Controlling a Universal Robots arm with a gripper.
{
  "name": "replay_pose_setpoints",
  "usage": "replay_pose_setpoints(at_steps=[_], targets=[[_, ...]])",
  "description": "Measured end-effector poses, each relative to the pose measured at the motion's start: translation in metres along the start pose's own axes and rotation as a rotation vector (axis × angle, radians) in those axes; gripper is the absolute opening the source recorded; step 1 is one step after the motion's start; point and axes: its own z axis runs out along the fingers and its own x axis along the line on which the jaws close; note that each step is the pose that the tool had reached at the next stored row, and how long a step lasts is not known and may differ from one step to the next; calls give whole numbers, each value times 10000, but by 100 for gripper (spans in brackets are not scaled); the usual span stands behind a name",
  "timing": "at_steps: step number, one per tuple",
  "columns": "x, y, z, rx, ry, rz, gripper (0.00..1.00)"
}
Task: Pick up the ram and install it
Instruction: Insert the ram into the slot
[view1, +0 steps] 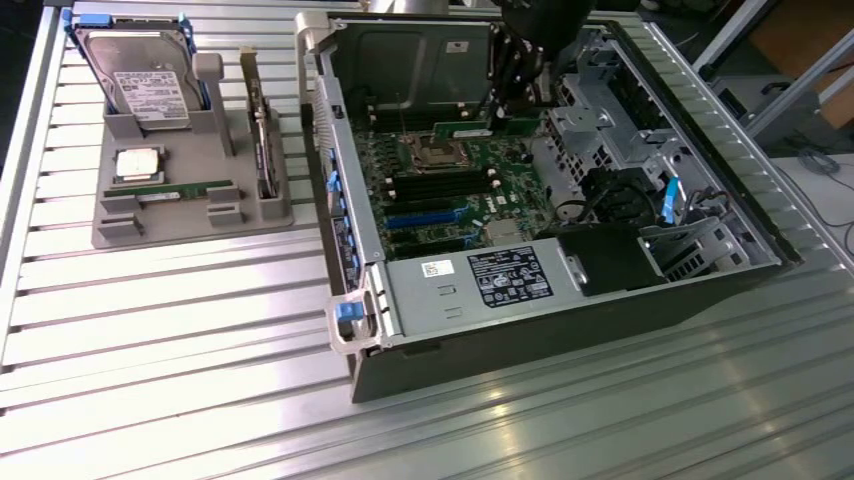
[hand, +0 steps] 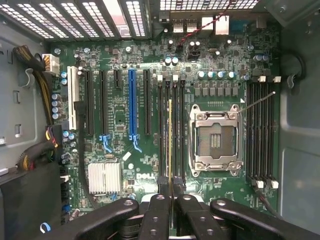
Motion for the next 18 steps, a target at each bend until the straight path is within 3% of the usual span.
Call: replay_pose_setpoints(at_steps=[18], targets=[[-1, -4, 115, -1, 1, 0, 12]])
